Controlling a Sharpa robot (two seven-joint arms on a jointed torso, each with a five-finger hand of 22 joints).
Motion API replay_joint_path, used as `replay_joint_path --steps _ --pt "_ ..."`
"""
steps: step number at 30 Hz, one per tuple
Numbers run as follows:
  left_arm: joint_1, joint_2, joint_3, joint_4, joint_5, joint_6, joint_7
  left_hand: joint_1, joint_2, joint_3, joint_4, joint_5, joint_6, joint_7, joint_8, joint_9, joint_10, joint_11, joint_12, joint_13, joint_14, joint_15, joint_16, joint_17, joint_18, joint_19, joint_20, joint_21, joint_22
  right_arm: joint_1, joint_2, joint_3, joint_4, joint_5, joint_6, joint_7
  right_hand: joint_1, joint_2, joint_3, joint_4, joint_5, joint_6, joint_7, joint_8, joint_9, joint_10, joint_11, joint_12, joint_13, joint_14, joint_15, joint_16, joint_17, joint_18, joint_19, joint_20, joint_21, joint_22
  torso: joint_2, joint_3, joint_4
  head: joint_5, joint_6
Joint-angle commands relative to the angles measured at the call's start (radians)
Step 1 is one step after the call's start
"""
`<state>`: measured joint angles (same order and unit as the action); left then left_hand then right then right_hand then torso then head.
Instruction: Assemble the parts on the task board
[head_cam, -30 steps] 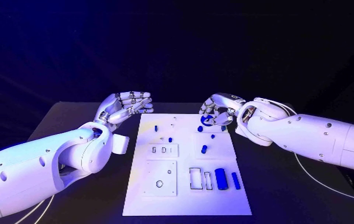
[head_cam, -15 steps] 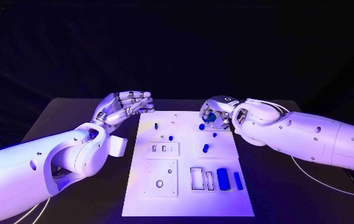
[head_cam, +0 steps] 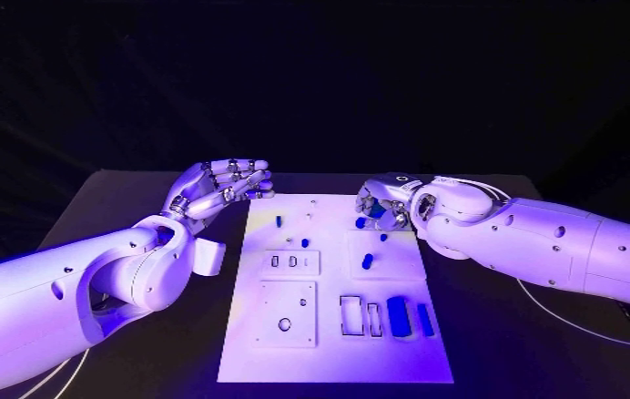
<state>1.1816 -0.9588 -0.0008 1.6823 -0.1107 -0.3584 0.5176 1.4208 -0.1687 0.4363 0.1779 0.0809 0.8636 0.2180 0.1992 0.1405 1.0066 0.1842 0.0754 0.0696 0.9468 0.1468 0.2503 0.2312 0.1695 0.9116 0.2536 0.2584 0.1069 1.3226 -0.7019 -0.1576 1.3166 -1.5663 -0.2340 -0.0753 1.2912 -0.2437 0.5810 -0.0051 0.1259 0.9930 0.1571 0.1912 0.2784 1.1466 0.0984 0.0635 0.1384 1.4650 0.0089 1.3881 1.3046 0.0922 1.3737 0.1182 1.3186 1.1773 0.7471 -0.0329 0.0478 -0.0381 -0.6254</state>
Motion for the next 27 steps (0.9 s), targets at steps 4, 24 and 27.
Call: replay_joint_path --steps 4,24,27 --pt "0.004 0.0 0.001 0.002 0.009 0.022 0.002 -0.006 -0.004 -0.001 -0.004 -0.005 -0.005 0.019 0.001 0.0 -0.004 0.004 -0.006 -0.001 -0.01 0.001 -0.005 0.002 0.014 0.008 -0.003 0.005 0.001 -0.003 0.007 0.0 -0.006 -0.014 0.042 -0.007 -0.004 -0.006 -0.001 0.009 0.001 -0.001 -0.002 0.005 0.003 0.007 -0.003 0.005 0.003 0.062 0.004 0.009 0.004 -0.017 0.008 -0.002 0.01 0.009 0.004 0.0004 -0.0003 0.001 -0.001" --pt "0.01 -0.003 0.001 0.003 0.017 0.031 -0.003 0.0 -0.004 0.001 -0.011 -0.005 -0.006 0.019 0.002 0.001 -0.004 0.004 -0.007 -0.001 -0.018 0.002 -0.007 0.005 0.014 0.013 -0.004 0.009 0.002 -0.009 0.029 0.0 -0.024 0.005 0.042 0.0 -0.009 0.017 0.018 0.03 0.001 0.02 -0.006 0.021 0.022 0.044 -0.01 0.012 0.016 0.062 0.0 0.027 0.016 -0.02 0.011 -0.004 0.027 0.036 0.01 -0.0012 0.0015 0.001 -0.011" --pt "0.011 -0.003 0.001 0.003 0.017 0.032 -0.005 0.001 -0.003 0.002 -0.013 -0.005 -0.006 0.019 0.002 0.001 -0.004 0.004 -0.008 -0.001 -0.018 0.002 -0.007 0.006 0.014 0.013 -0.004 0.009 0.003 -0.009 0.031 -0.001 -0.025 0.008 0.037 0.001 -0.009 0.019 0.02 0.031 0.001 0.024 -0.008 0.024 0.025 0.05 -0.012 0.014 0.018 0.061 -0.001 0.029 0.016 -0.02 0.011 -0.005 0.029 0.038 0.011 -0.0006 0.001 0.004 -0.012"
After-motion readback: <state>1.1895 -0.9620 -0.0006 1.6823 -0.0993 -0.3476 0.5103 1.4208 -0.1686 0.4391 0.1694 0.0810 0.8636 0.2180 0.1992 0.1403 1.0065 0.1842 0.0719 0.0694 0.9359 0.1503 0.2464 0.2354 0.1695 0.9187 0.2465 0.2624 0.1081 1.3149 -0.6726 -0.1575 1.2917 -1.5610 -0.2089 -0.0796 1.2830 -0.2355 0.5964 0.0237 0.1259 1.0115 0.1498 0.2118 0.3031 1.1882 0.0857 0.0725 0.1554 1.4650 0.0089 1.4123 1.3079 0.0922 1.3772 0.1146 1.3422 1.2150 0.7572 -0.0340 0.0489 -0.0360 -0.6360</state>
